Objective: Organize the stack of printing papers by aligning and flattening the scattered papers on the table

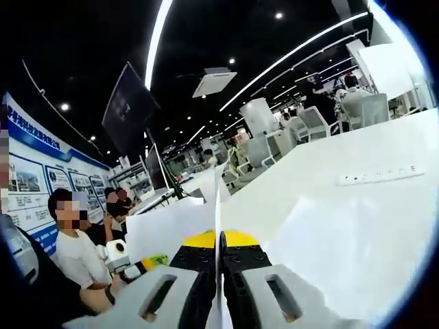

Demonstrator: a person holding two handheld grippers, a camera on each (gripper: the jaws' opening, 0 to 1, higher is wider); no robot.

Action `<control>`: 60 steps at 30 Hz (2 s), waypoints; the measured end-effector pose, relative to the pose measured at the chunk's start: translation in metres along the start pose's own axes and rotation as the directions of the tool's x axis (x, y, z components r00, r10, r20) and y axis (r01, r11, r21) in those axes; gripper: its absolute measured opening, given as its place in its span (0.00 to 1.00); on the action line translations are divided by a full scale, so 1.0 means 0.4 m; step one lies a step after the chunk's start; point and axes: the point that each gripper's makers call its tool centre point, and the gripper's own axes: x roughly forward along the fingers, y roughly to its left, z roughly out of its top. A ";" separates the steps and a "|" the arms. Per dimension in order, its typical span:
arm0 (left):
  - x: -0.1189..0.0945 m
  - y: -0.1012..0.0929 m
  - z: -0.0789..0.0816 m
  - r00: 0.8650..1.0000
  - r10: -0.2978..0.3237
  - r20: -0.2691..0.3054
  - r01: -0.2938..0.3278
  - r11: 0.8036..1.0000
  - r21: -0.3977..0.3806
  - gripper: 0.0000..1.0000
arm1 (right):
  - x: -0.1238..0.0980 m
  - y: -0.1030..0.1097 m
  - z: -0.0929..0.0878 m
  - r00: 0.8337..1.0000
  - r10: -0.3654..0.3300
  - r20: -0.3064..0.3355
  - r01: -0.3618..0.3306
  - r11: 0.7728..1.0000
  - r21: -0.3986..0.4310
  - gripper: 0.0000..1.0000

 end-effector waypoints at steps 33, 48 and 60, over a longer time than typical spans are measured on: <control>-0.001 -0.023 0.020 0.998 -0.049 0.045 0.052 0.996 -0.078 0.39 | 0.005 -0.016 -0.023 1.000 -0.004 -0.001 0.004 1.000 0.026 0.00; 0.000 -0.031 0.022 0.997 -0.060 0.044 0.063 0.995 -0.078 0.51 | 0.012 -0.003 -0.017 1.000 0.007 0.000 -0.007 1.000 0.026 0.00; 0.000 -0.031 0.025 0.997 -0.062 0.047 0.066 0.995 -0.078 0.53 | 0.028 0.007 -0.012 1.000 0.016 0.000 -0.016 1.000 0.025 0.00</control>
